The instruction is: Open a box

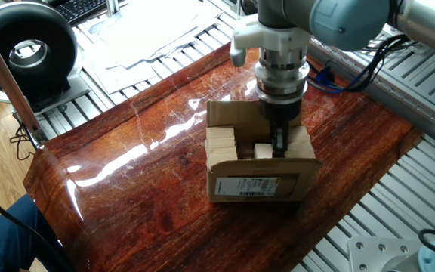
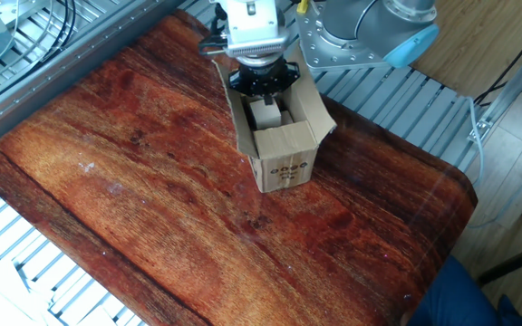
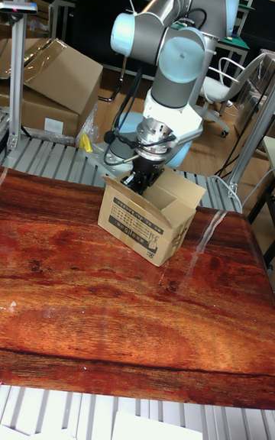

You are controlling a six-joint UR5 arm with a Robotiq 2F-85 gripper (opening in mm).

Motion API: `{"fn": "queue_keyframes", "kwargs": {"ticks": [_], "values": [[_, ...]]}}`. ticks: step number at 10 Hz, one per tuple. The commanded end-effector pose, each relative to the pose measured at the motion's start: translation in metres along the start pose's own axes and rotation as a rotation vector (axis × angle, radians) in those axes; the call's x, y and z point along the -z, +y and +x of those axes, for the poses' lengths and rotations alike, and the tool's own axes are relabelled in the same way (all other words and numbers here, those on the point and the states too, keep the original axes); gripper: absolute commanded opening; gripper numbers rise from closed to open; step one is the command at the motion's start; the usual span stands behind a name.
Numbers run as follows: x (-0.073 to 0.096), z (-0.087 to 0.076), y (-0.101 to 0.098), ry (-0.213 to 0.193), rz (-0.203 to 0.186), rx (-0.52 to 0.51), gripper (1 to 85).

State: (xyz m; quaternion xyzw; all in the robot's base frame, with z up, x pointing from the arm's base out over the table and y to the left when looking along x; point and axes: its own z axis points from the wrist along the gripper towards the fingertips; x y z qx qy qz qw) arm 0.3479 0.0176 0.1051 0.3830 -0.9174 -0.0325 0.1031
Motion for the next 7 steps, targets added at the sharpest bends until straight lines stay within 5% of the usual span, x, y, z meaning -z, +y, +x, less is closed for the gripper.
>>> {"fn": "queue_keyframes", "kwargs": {"ticks": [1, 7], "values": [[0.011, 0.012, -0.002, 0.046, -0.007, 0.029, 1.0], [0.024, 0.013, 0.001, 0.098, -0.036, 0.031, 1.0]]}}
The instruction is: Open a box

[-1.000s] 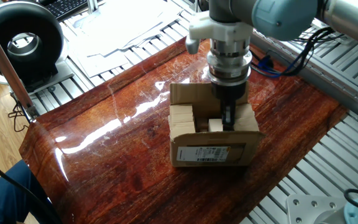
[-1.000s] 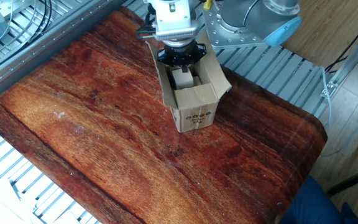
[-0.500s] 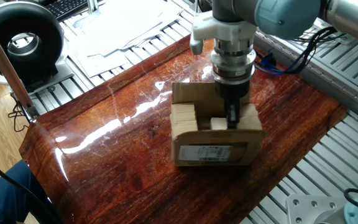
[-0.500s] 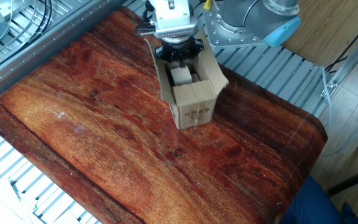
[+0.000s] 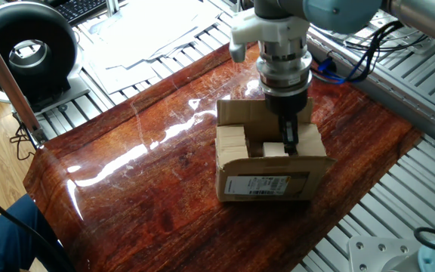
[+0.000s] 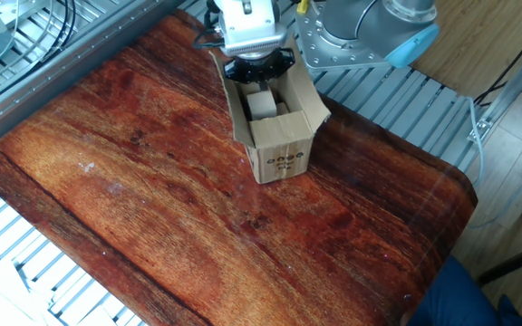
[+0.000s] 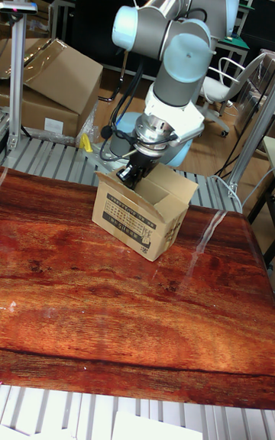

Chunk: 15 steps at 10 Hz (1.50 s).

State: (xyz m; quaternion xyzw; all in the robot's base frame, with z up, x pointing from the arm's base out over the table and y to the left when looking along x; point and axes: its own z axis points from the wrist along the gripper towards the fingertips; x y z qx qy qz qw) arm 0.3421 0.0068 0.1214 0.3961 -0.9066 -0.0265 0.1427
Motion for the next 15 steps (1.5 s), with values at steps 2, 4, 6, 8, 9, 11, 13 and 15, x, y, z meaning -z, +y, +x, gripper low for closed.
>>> {"fn": "queue_keyframes", "kwargs": {"ticks": [2, 4, 6, 8, 9, 11, 13, 15], "values": [[0.019, 0.004, 0.002, 0.048, -0.024, 0.009, 1.0], [0.027, 0.011, -0.001, 0.068, -0.033, 0.024, 1.0], [0.031, 0.017, -0.002, 0.074, -0.045, 0.035, 1.0], [0.035, 0.024, -0.003, 0.076, -0.057, 0.057, 1.0], [0.037, 0.028, -0.003, 0.078, -0.067, 0.068, 1.0], [0.041, 0.037, -0.004, 0.081, -0.076, 0.09, 1.0], [0.044, 0.043, -0.006, 0.072, -0.081, 0.116, 1.0], [0.051, 0.057, -0.009, 0.07, -0.086, 0.146, 1.0]]}}
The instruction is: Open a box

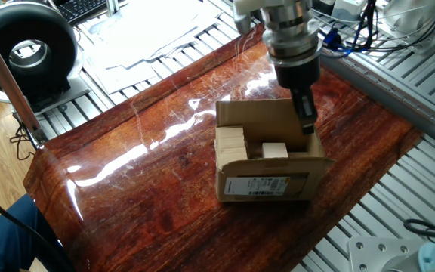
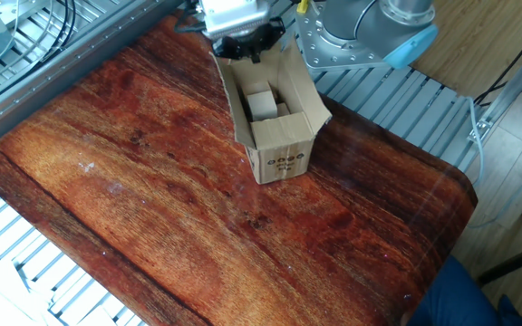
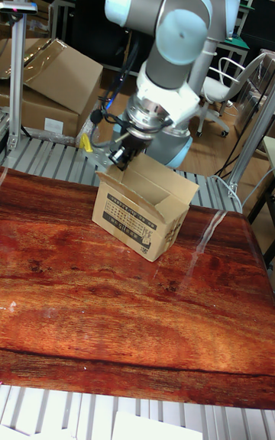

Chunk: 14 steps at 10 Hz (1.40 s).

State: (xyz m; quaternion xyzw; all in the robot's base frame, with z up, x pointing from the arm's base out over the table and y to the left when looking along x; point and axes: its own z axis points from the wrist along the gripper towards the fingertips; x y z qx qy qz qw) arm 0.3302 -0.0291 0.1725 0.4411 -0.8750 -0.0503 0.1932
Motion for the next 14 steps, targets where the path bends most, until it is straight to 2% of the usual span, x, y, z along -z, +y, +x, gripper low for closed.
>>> {"fn": "queue_keyframes", "kwargs": {"ticks": [1, 2, 4, 6, 9, 12, 14], "values": [[0.007, 0.017, -0.007, -0.022, 0.016, 0.042, 1.0], [0.002, 0.019, -0.017, -0.03, 0.063, 0.047, 1.0], [-0.01, 0.02, -0.03, -0.044, 0.113, 0.053, 1.0], [-0.02, 0.021, -0.035, -0.058, 0.125, 0.067, 1.0], [-0.034, 0.011, -0.046, -0.101, 0.163, 0.081, 1.0], [-0.04, -0.001, -0.057, -0.135, 0.192, 0.076, 1.0], [-0.04, -0.003, -0.058, -0.139, 0.197, 0.072, 1.0]]}}
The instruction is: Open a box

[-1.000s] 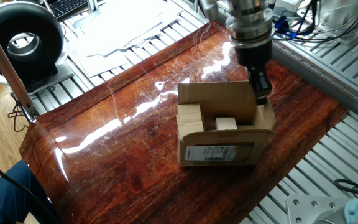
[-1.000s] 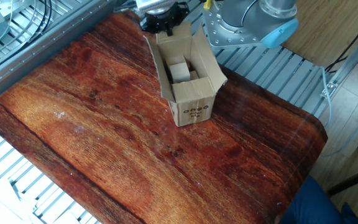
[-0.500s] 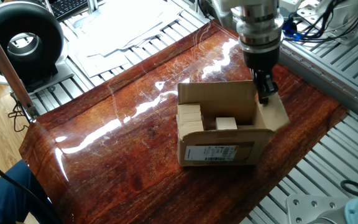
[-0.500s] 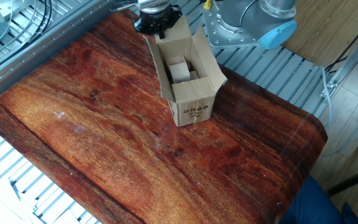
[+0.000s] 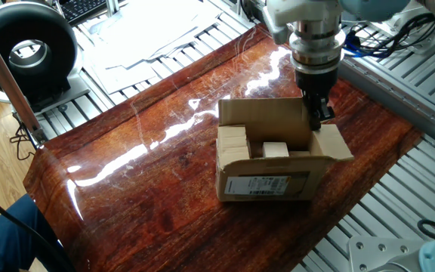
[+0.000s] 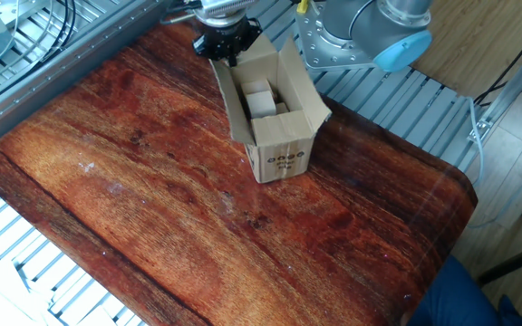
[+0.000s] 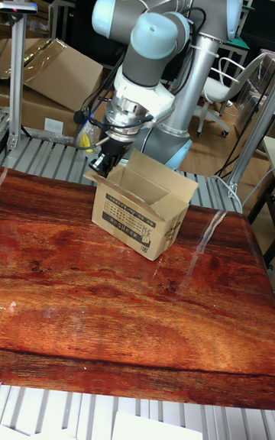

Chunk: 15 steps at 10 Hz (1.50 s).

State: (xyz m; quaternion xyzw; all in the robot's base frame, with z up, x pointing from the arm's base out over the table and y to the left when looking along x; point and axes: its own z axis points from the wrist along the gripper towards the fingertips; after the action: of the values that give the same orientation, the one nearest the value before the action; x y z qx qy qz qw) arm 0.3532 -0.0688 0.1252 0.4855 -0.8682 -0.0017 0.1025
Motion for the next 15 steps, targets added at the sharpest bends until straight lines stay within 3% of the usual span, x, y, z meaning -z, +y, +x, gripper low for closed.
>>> {"fn": "queue_keyframes", "kwargs": {"ticks": [1, 2, 5, 8, 9, 10, 12, 15], "values": [[-0.001, -0.006, -0.003, -0.022, 0.01, -0.008, 1.0], [0.006, -0.004, 0.0, -0.012, -0.006, -0.014, 1.0], [0.031, -0.008, 0.03, -0.002, -0.13, -0.07, 1.0], [0.04, -0.022, 0.035, -0.013, -0.171, -0.103, 1.0], [0.04, -0.033, 0.033, -0.024, -0.173, -0.125, 1.0], [0.037, -0.05, 0.026, -0.047, -0.152, -0.154, 1.0], [0.03, -0.089, 0.031, -0.095, -0.154, -0.236, 1.0], [0.028, -0.129, 0.038, -0.118, -0.143, -0.308, 1.0]]}}
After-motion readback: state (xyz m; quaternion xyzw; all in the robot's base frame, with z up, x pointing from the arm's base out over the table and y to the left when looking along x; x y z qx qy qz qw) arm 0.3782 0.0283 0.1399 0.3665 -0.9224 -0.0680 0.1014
